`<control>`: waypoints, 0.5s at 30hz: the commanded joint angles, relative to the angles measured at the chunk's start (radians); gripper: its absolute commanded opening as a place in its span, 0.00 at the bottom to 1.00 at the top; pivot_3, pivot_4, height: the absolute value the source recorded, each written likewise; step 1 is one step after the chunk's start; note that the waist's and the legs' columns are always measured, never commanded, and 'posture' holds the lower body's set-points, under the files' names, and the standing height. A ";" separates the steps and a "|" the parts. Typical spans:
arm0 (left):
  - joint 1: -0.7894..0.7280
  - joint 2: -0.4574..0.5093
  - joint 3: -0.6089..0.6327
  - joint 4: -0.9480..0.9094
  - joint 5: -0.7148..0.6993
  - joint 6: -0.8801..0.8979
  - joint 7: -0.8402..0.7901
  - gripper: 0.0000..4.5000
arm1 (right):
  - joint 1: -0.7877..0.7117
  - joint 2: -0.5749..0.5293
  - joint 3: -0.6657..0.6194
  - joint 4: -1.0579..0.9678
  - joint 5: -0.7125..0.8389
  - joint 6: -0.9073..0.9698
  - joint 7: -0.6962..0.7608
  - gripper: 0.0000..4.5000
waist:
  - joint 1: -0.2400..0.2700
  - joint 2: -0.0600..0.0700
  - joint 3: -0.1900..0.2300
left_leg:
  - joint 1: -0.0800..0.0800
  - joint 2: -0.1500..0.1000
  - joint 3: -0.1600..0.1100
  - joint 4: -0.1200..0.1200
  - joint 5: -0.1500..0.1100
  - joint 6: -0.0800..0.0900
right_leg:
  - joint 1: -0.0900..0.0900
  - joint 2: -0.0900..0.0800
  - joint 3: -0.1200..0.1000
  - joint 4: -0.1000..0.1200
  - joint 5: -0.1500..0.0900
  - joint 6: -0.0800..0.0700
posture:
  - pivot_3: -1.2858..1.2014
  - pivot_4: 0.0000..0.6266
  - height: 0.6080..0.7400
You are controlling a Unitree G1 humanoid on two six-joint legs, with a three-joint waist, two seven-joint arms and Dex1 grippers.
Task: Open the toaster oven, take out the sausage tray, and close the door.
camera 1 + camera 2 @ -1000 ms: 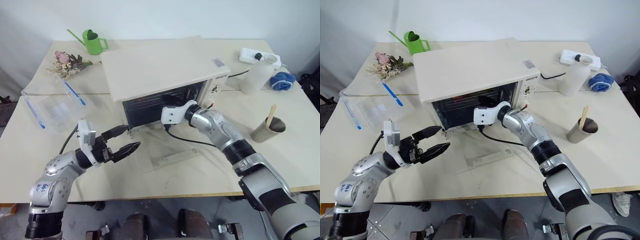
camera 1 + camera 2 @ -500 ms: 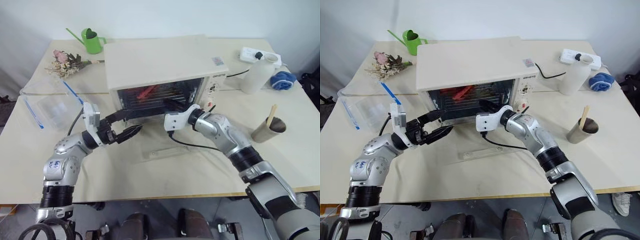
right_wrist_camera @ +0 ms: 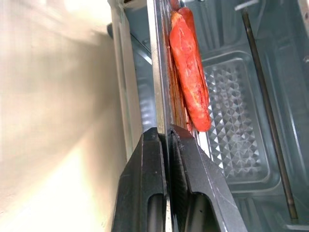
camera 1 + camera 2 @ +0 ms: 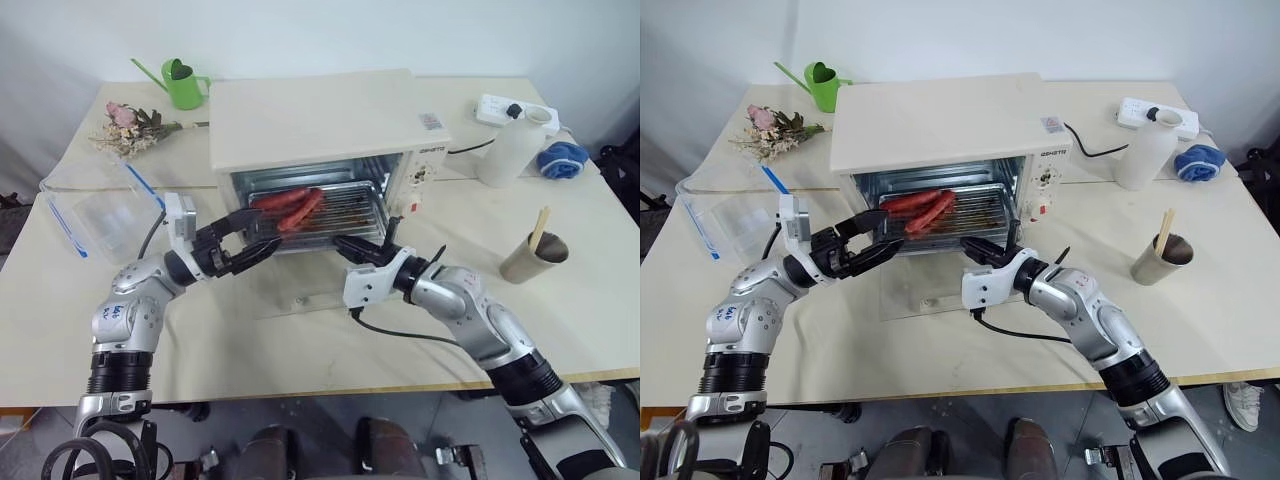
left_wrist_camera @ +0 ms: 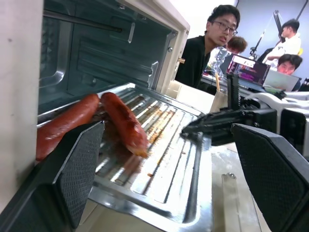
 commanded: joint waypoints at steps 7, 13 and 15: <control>0.199 0.153 0.222 -0.265 -0.370 0.604 0.261 1.00 | 0.175 -0.113 -0.087 -0.209 0.051 -0.094 0.006 0.01 | 0.015 -0.001 0.002 | 0.001 0.000 -0.004 -0.002 -0.002 -0.001 | 0.000 0.000 0.003 0.001 0.000 0.000 | 0.52 0.24 1.00; 0.215 0.161 0.230 -0.300 -0.471 0.772 0.345 1.00 | 0.193 -0.146 -0.104 -0.193 0.055 -0.148 0.000 0.01 | 0.023 -0.002 0.002 | 0.002 -0.001 -0.004 0.001 0.000 -0.001 | 0.003 0.002 0.011 0.000 0.000 0.000 | 0.52 0.24 1.00; 0.214 0.178 0.225 -0.291 -0.496 0.838 0.369 1.00 | 0.190 -0.143 -0.105 -0.190 0.053 -0.161 -0.004 0.01 | 0.020 -0.002 0.002 | 0.002 -0.001 -0.003 0.000 0.000 -0.002 | 0.001 0.002 0.011 0.000 -0.001 -0.001 | 0.52 0.24 1.00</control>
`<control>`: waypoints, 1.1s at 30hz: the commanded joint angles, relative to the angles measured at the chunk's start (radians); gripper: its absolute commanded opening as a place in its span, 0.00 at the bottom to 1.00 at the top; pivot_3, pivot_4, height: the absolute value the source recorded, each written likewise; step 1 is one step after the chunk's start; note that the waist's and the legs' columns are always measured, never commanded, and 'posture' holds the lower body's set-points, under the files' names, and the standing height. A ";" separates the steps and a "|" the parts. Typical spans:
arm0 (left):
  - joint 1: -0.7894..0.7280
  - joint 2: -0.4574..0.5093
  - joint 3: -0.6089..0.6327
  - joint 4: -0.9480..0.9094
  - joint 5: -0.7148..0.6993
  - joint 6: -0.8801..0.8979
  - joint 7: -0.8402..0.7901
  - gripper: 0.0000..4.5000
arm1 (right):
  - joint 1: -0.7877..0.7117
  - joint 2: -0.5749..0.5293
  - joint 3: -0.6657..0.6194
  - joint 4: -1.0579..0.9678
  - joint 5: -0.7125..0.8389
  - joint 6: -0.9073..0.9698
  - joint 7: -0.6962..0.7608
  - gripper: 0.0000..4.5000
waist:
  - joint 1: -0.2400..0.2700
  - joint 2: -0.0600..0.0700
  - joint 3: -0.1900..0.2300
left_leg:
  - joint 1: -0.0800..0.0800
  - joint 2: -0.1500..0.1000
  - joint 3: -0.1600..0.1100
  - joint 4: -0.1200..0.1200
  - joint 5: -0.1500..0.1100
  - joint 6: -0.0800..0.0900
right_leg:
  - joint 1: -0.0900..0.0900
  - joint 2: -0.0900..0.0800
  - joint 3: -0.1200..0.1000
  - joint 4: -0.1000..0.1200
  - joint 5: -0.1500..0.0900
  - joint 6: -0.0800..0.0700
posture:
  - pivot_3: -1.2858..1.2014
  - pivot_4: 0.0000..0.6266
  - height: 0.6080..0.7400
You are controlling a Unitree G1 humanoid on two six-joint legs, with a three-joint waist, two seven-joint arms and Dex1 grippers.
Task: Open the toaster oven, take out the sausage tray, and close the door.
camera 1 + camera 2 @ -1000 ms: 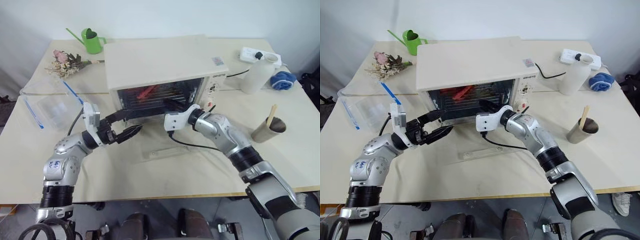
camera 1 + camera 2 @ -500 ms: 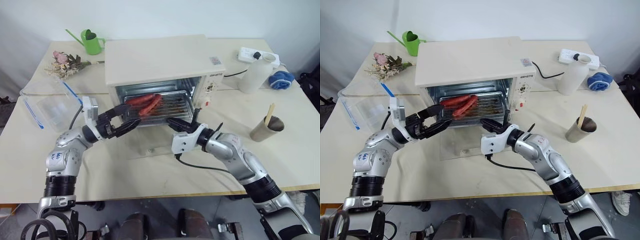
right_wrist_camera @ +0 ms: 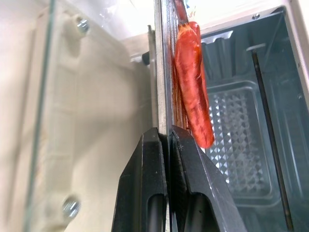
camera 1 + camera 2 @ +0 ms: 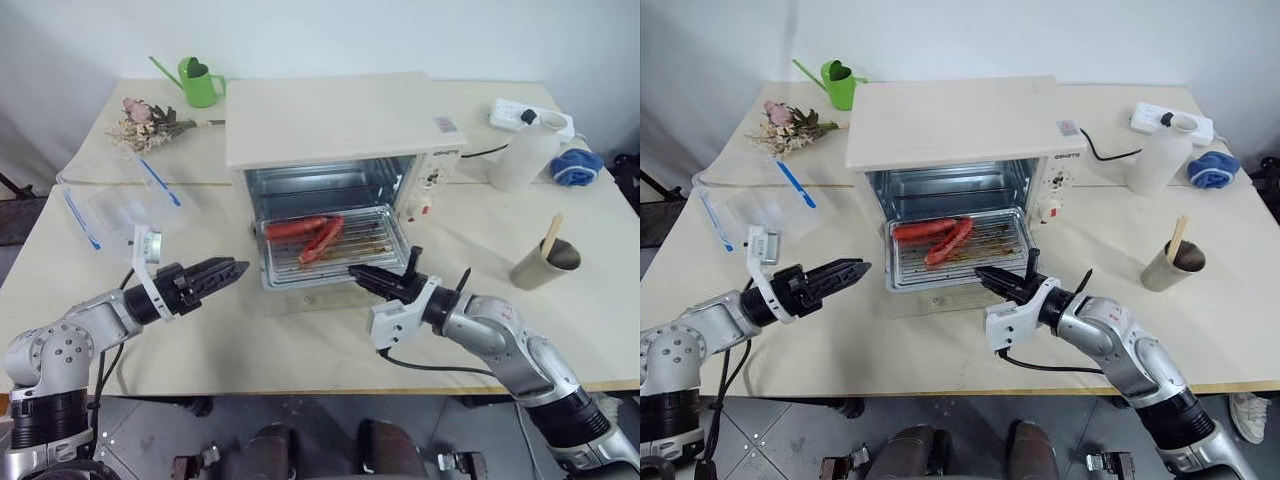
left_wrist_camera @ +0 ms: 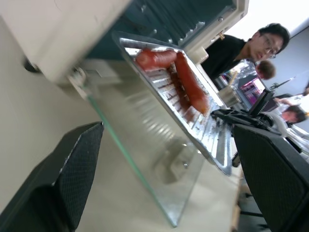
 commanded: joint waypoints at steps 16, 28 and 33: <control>-0.028 -0.001 0.033 0.066 -0.223 0.197 0.076 1.00 | -0.058 -0.013 -0.015 0.010 0.053 -0.176 0.003 0.01 | -0.002 0.000 0.000 | 0.000 0.000 0.001 -0.001 0.000 -0.001 | -0.001 0.000 0.000 0.000 0.000 -0.001 | 0.52 0.24 1.00; -0.097 -0.082 0.025 0.146 -0.247 0.225 0.129 0.31 | -0.111 -0.004 0.013 0.042 0.115 -0.237 0.062 0.01 | 0.000 0.000 0.000 | 0.000 0.000 0.002 -0.001 0.000 -0.001 | -0.001 0.000 0.000 0.000 -0.001 -0.001 | 0.52 0.24 1.00; -0.105 -0.088 0.026 0.132 -0.309 0.275 0.162 0.25 | -0.114 0.002 0.014 0.051 0.121 -0.243 0.074 0.01 | -0.001 0.000 0.000 | 0.000 0.000 0.001 -0.001 0.000 -0.001 | -0.001 0.000 0.000 0.001 -0.001 -0.001 | 0.52 0.24 1.00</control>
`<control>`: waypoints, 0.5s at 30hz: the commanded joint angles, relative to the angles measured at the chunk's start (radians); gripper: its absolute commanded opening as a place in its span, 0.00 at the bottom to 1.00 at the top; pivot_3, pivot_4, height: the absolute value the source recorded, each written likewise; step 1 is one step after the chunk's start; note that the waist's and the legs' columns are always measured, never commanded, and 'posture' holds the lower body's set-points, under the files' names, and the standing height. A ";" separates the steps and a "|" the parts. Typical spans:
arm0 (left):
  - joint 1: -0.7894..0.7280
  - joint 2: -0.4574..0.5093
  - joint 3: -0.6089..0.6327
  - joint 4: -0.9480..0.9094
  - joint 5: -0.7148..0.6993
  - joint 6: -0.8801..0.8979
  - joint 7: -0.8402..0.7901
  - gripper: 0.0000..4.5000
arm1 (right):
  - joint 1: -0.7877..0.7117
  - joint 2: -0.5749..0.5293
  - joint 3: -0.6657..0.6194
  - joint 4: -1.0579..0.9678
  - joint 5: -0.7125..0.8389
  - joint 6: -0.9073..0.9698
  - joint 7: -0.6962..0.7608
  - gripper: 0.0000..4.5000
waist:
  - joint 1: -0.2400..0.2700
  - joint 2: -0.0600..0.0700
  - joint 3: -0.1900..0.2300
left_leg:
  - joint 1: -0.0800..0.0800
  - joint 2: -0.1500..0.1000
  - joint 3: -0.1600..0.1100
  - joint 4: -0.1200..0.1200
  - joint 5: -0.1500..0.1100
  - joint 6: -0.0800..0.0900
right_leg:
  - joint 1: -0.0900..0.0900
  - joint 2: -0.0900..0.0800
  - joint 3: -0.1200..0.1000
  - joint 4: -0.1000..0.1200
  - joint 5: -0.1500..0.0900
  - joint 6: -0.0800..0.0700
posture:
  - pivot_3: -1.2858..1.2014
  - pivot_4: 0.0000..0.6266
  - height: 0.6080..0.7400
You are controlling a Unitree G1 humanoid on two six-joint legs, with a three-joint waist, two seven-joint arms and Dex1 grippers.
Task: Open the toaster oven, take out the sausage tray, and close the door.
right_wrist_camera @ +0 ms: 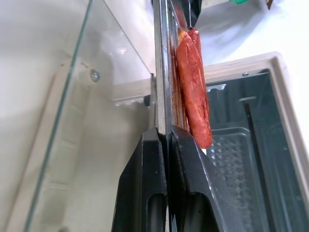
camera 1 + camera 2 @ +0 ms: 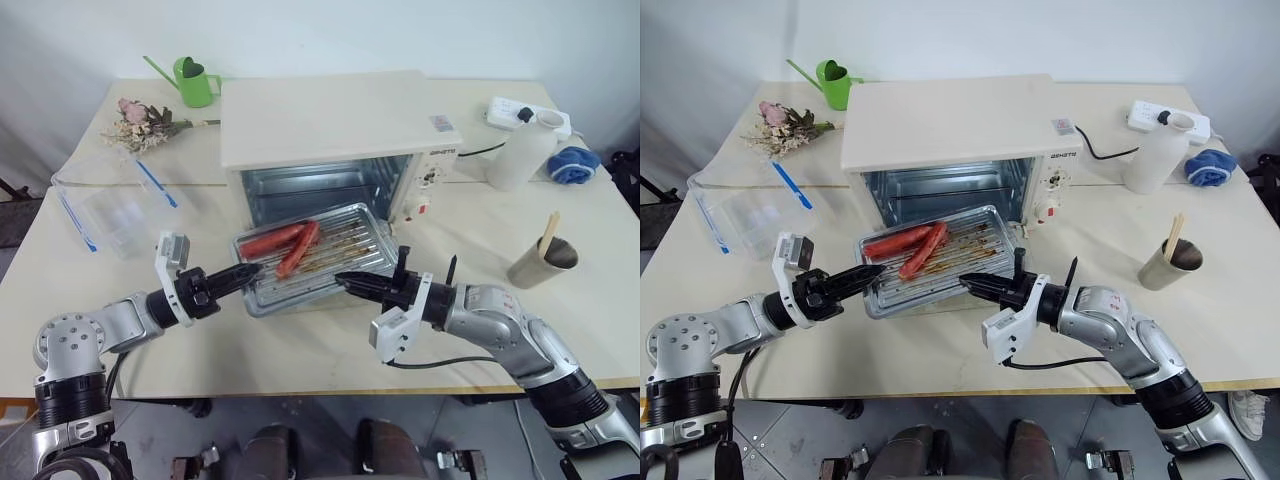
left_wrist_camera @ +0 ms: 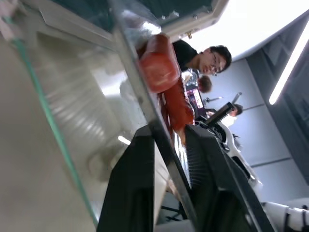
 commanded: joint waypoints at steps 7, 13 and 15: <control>0.010 -0.032 0.004 -0.054 -0.271 0.017 0.223 0.12 | -0.029 0.015 0.009 -0.015 0.056 -0.029 0.012 0.01 | 0.000 0.000 0.000 | 0.000 0.000 0.000 0.000 0.000 0.000 | 0.000 0.000 0.001 0.000 0.000 0.000 | 0.52 0.24 1.00; 0.043 -0.003 -0.031 -0.083 -0.446 -0.066 0.397 0.01 | -0.028 0.010 0.001 -0.004 0.088 -0.022 0.035 0.01 | 0.001 0.000 0.000 | 0.000 0.000 -0.001 0.000 0.000 0.000 | 0.000 0.000 0.001 0.000 0.000 0.000 | 0.52 0.24 1.00; 0.057 0.011 -0.050 -0.096 -0.506 -0.099 0.447 0.01 | -0.026 0.010 -0.001 -0.002 0.100 -0.019 0.041 0.01 | 0.000 0.000 0.000 | 0.000 0.000 -0.001 0.000 0.000 0.000 | 0.000 0.000 0.001 0.000 0.000 0.000 | 0.52 0.24 1.00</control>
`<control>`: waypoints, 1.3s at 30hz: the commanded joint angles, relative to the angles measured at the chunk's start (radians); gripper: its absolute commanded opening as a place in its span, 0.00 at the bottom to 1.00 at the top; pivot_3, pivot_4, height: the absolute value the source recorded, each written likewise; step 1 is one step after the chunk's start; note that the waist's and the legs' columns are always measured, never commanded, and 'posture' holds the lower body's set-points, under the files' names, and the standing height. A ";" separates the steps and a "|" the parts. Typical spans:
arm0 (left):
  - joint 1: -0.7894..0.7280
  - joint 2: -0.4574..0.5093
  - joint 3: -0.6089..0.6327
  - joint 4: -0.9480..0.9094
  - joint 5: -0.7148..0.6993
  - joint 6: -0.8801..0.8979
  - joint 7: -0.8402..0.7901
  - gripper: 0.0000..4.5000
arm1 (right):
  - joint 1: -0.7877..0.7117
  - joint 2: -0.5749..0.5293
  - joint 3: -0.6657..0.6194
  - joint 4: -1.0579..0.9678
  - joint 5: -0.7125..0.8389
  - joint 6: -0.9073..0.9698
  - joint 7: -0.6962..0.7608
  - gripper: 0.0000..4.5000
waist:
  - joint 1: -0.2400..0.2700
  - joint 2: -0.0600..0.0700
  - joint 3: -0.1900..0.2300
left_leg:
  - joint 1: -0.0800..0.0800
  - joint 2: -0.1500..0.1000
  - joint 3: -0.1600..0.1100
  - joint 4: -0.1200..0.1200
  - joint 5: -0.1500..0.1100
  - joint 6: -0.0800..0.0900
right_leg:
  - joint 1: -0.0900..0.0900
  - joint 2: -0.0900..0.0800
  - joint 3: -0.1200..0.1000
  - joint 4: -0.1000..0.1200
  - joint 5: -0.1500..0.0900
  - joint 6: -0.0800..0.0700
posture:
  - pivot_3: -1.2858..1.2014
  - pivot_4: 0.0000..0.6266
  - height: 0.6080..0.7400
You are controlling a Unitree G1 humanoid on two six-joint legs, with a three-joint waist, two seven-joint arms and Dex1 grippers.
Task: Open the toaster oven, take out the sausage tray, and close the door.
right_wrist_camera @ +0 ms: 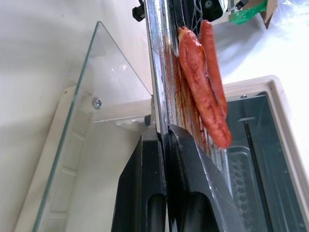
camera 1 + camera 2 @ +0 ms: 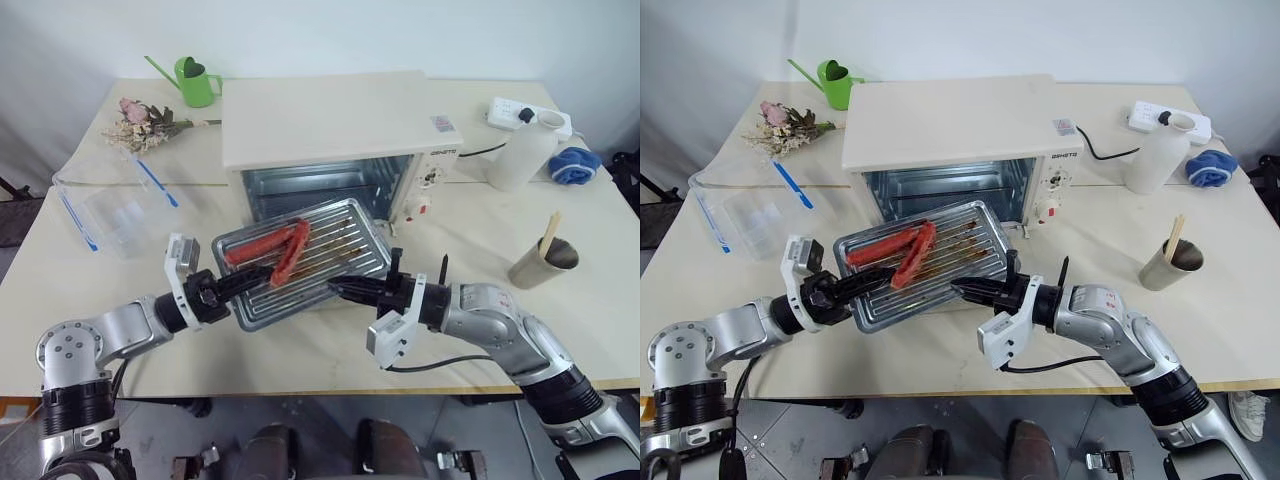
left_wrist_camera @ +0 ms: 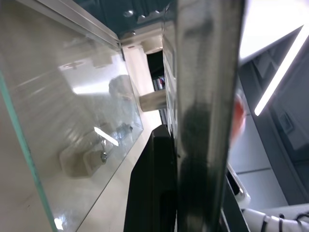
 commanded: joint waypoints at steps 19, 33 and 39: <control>0.392 -0.055 0.200 -0.212 -0.245 -0.174 0.018 0.00 | 0.174 -0.208 -0.203 0.034 0.714 0.201 0.385 0.94 | 0.003 0.000 0.000 | 0.001 0.001 0.001 0.000 0.000 0.001 | 0.004 0.000 0.000 -0.006 0.000 0.000 | 0.52 0.24 1.00; 0.816 -0.359 0.270 -0.552 -0.245 -0.504 0.032 0.00 | 0.077 -0.152 -0.266 0.455 0.754 0.367 0.556 0.04 | 0.000 0.001 0.000 | 0.005 0.003 -0.001 0.000 -0.004 0.001 | 0.014 -0.003 0.003 -0.022 -0.002 -0.004 | 0.52 0.24 1.00; 0.961 -0.465 0.272 -0.636 -0.245 -0.629 -0.002 0.00 | -0.024 -0.077 -0.222 0.640 0.696 0.406 0.612 0.01 | -0.001 0.002 0.000 | 0.005 0.006 0.000 0.000 -0.004 0.000 | 0.014 -0.002 0.003 -0.023 -0.002 -0.007 | 0.52 0.24 1.00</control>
